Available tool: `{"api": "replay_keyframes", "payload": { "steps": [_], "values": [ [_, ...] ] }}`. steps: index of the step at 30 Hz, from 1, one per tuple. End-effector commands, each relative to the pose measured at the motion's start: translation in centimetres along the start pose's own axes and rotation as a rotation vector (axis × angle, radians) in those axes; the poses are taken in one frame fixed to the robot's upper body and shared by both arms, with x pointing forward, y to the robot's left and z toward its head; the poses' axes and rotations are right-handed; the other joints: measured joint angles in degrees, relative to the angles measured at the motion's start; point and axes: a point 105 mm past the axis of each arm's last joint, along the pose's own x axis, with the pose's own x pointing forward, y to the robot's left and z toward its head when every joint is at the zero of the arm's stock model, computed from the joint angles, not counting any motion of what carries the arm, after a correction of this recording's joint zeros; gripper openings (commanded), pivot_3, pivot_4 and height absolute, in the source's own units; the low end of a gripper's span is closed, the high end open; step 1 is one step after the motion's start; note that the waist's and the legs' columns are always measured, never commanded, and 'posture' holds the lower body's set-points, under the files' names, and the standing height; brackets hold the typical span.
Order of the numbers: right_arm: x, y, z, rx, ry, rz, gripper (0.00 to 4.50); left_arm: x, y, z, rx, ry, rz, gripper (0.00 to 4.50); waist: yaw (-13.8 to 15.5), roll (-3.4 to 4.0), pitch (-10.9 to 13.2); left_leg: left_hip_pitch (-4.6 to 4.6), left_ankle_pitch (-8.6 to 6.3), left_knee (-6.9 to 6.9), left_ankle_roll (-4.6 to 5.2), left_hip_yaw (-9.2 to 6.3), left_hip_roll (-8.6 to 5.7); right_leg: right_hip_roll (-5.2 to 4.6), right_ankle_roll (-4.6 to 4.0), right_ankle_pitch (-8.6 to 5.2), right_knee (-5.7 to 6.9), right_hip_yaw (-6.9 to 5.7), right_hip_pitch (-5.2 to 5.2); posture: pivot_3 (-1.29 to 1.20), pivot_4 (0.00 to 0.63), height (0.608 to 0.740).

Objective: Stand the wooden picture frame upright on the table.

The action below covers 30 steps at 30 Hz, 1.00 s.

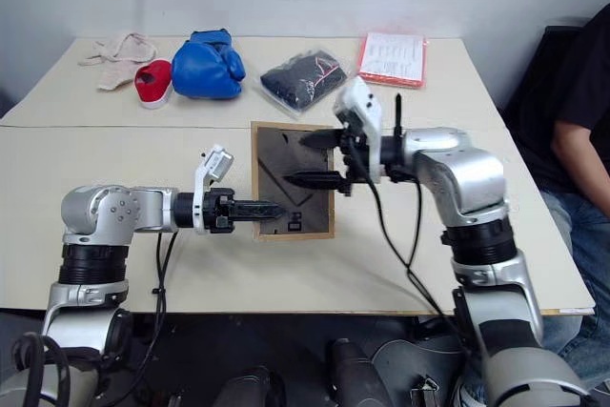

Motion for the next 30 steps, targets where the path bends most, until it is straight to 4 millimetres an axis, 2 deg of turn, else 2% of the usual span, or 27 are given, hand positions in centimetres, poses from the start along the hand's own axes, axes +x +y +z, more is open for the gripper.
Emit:
{"api": "replay_keyframes", "payload": {
  "steps": [1,4,7,10,12,15,17,22,23,25,26,30],
  "values": [
    [0.9,1.6,0.5,-0.009,-0.005,0.073,4.50,0.2,-2.1,1.7,0.094,-0.038,-0.073,1.27,0.1,0.00,0.0,-0.18,0.00,0.04,0.01,0.00,-0.01,-0.02,0.00,0.00,0.08,0.00,-0.15,0.00,0.150,0.740],
    [0.6,4.1,0.8,-0.002,-0.004,0.188,4.50,-0.2,-1.7,2.2,0.099,-0.050,-0.045,1.27,0.0,0.00,0.0,-0.45,-0.01,0.12,0.04,-0.04,0.03,-0.02,0.01,0.01,0.16,-0.06,-0.35,0.00,0.150,0.740],
    [-0.3,5.1,1.0,-0.013,0.006,0.218,4.50,-0.7,-1.2,2.5,0.096,-0.063,-0.019,1.27,0.0,0.01,0.0,-0.67,-0.02,0.24,0.05,-0.18,0.05,-0.04,0.01,0.01,0.14,-0.21,-0.48,0.00,0.150,0.740],
    [-1.7,4.5,1.1,-0.039,0.030,0.149,4.50,-1.1,-1.1,2.6,0.101,-0.070,-0.009,1.27,0.0,0.00,0.0,-0.67,-0.02,0.31,0.05,-0.19,0.02,-0.09,0.01,0.01,0.04,-0.21,-0.48,0.00,0.150,0.740],
    [-3.1,3.2,0.8,-0.119,0.074,0.059,4.50,-1.3,-1.1,2.7,0.102,-0.074,-0.008,1.27,-0.1,0.01,0.0,-0.64,-0.02,0.33,0.05,-0.18,0.00,-0.09,0.01,0.01,0.05,-0.21,-0.46,0.00,0.150,0.740],
    [-5.8,0.0,-0.9,-0.424,0.229,-0.126,4.50,-1.4,-1.4,2.7,0.101,-0.065,-0.018,1.27,0.0,-0.01,0.0,-0.64,-0.02,0.30,0.05,-0.19,-0.02,-0.09,0.02,0.01,0.03,-0.21,-0.45,0.00,0.150,0.740],
    [-7.3,-1.6,-1.7,-0.621,0.290,-0.185,4.50,-1.5,-1.5,2.6,0.099,-0.057,-0.024,1.27,0.0,-0.05,0.0,-0.66,-0.05,0.27,0.10,-0.18,-0.07,-0.09,0.03,0.02,-0.07,-0.20,-0.43,0.00,0.150,0.740],
    [-8.2,-3.5,-2.3,-1.096,0.323,-0.235,4.50,-1.6,-1.6,2.6,0.100,-0.048,-0.025,1.27,-0.4,-0.10,0.1,-0.62,-0.05,0.27,0.16,0.00,-0.08,-0.04,0.15,0.09,-0.07,-0.01,-0.41,0.00,0.150,0.740],
    [-7.6,-3.6,-1.6,-1.372,0.311,-0.267,4.50,-1.5,-1.8,2.7,0.098,-0.045,-0.036,1.27,-0.5,-0.10,0.1,-0.60,-0.04,0.29,0.14,0.00,-0.06,-0.02,0.15,0.09,-0.05,-0.01,-0.41,0.00,0.150,0.740],
    [-6.1,-2.4,-1.3,-1.704,0.195,-0.201,4.50,-1.5,-2.2,2.8,0.092,-0.042,-0.058,1.27,-0.5,-0.09,0.1,-0.60,-0.02,0.32,0.11,0.06,-0.08,-0.03,0.15,0.09,0.01,0.06,-0.47,0.00,0.150,0.740],
    [-5.1,-2.0,-1.1,-1.787,0.129,-0.185,4.50,-1.4,-2.4,2.9,0.091,-0.036,-0.064,1.27,-0.7,-0.09,0.1,-0.60,-0.01,0.31,0.10,0.11,-0.09,-0.02,0.14,0.08,0.04,0.11,-0.50,0.00,0.150,0.740],
    [-2.7,-2.0,0.1,-1.927,-0.067,-0.243,4.50,-1.2,-2.7,3.0,0.094,-0.015,-0.068,1.27,-1.8,-0.09,0.1,-0.60,0.03,0.28,0.02,0.11,-0.05,0.06,0.11,0.07,0.08,0.16,-0.53,0.00,0.150,0.740]
  ]
}}
